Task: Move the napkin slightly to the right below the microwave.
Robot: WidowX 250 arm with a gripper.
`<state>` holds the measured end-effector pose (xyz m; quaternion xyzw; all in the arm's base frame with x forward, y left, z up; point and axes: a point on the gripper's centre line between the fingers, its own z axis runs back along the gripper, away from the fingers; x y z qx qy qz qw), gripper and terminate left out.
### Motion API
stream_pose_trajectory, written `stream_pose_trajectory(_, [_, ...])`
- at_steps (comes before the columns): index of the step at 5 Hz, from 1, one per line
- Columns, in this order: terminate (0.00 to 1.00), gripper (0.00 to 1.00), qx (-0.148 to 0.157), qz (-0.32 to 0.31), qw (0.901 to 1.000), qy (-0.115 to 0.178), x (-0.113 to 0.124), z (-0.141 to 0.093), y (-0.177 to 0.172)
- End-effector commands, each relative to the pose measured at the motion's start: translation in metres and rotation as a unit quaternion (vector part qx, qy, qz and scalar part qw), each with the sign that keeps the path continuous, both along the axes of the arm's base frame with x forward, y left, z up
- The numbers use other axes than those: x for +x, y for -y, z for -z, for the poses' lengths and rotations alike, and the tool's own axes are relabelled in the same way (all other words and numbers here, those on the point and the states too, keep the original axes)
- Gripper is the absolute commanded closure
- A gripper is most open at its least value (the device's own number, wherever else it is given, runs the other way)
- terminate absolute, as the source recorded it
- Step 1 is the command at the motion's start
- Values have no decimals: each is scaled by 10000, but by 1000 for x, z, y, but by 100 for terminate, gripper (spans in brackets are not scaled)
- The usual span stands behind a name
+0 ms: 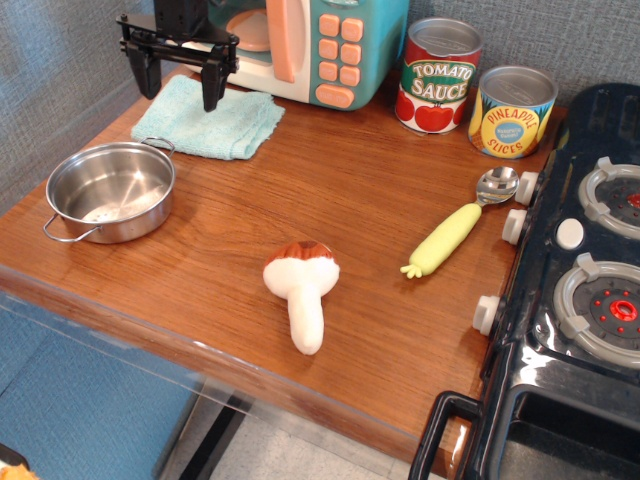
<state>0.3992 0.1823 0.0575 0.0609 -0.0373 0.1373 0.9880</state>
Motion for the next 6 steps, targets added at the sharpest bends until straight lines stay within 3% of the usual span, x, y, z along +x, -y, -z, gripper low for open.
stream_pose_trajectory(1, [0,0,117,110,9993,351,9,2,-13])
stream_pose_trajectory(3, [0,0,-366,470,9950,806,4,17,-8])
stream_pose_trajectory(4, [0,0,-461,641,9937,791,5,19,8])
stream_pose_trajectory(5, [0,0,-574,947,9908,772,9,18,39])
stream_pose_trajectory(6, [0,0,-498,1489,9850,713,17,13,87])
